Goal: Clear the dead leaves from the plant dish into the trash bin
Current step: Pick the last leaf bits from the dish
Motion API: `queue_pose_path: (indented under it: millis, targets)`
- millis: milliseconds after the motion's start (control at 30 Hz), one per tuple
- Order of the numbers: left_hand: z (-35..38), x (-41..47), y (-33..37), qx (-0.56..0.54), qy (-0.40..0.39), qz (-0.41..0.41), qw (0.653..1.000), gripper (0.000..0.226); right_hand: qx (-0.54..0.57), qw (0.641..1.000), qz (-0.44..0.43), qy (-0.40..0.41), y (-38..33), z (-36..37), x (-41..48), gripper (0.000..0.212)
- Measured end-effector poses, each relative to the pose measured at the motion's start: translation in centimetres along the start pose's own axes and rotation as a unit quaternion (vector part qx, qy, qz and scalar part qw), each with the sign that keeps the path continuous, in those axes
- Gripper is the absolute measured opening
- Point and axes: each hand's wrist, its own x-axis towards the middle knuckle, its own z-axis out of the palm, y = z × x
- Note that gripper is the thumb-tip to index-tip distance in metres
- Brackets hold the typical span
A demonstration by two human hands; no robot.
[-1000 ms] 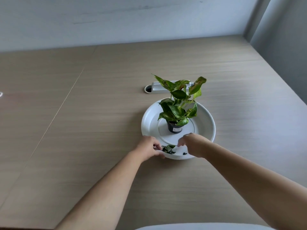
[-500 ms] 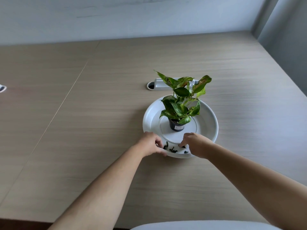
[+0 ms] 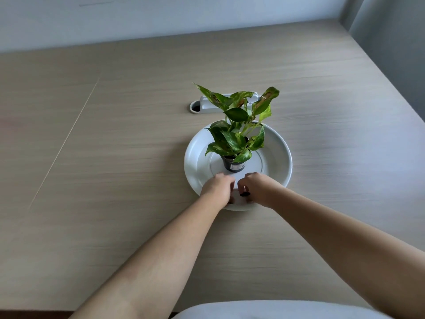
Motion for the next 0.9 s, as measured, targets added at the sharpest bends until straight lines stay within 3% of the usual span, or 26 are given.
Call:
queue_pose_path:
  millis: [200, 400, 467, 567, 667, 800, 900]
  targets:
    - [-0.1, 0.7, -0.8, -0.107, -0.050, -0.042, 0.992, 0.025, -0.024, 0.999, -0.001, -0.032, -0.5, -0.4, 0.0, 0.032]
    - [-1.5, 0.6, -1.7, -0.226, -0.006, -0.065, 0.972, 0.013, 0.123, 0.990, 0.046, 0.048, 0.9, 0.1, 0.0, 0.023]
    - [-2.8, 0.4, -2.8, -0.348, 0.006, -0.083, 0.934, 0.012, 0.174, 0.980, 0.059, 0.071, 1.3, -0.3, -0.2, 0.019]
    - [-4.0, -0.5, -4.7, -0.530, 0.026, -0.104, 0.841, 0.023, 0.235, 0.965, 0.077, 0.089, 1.3, -0.8, -0.4, 0.017]
    - [-4.1, -1.4, -6.0, -0.605, 0.047, -0.135, 0.783, 0.025, 0.254, 0.962, 0.074, 0.074, 0.2, -0.8, -0.3, 0.017]
    - [-3.8, -2.3, -6.7, -0.657, 0.042, -0.149, 0.738, 0.021, 0.270, 0.958, 0.065, 0.071, -1.2, -0.5, -0.2, 0.016]
    - [-3.2, -2.5, -5.5, -0.652, 0.020, -0.143, 0.744, 0.023, 0.279, 0.952, 0.091, 0.092, -0.8, -0.4, -1.0, 0.016]
